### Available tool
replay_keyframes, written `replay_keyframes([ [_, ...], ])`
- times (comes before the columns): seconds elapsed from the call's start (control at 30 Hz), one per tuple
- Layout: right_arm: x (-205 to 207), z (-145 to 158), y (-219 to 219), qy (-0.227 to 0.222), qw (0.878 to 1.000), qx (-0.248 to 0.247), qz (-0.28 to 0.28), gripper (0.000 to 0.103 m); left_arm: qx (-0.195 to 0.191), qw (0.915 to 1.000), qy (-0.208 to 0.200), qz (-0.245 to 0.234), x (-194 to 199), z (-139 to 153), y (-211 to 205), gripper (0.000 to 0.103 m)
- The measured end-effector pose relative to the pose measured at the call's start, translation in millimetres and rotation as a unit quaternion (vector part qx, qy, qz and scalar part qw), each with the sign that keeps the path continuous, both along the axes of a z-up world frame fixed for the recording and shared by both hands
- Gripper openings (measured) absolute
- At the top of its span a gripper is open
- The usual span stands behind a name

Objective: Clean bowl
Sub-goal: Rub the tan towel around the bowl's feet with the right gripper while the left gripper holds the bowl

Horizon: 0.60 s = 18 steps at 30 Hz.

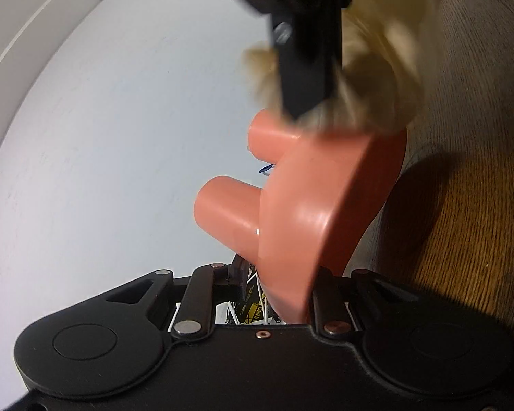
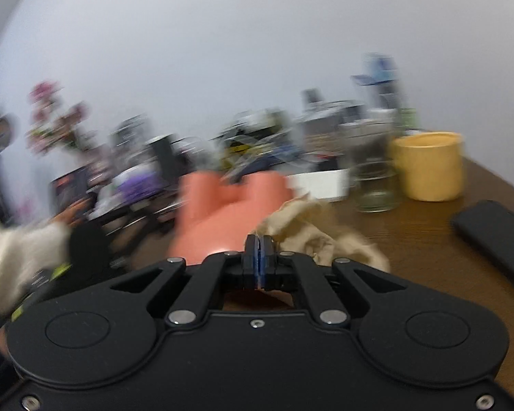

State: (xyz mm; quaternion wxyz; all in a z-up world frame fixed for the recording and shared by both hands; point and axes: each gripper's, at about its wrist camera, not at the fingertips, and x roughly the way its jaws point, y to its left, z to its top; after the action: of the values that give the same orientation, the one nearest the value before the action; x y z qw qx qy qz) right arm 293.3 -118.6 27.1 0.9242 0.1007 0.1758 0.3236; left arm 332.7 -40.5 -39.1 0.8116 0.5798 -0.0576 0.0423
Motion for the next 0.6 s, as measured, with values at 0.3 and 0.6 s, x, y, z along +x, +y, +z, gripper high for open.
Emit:
replay_keyframes([
  [0.3, -9.9, 17.1, 20.5, -0.002, 0.997, -0.060, 0.038, 0.002, -0.001, 1.0000, 0.001, 0.000, 9.9, 5.8, -12.0, 0.017],
  [0.6, 38.0, 18.9, -2.7, 0.025, 0.989, -0.141, -0.048, 0.002, -0.003, 1.0000, 0.006, 0.000, 20.5, 12.3, -25.3, 0.017],
])
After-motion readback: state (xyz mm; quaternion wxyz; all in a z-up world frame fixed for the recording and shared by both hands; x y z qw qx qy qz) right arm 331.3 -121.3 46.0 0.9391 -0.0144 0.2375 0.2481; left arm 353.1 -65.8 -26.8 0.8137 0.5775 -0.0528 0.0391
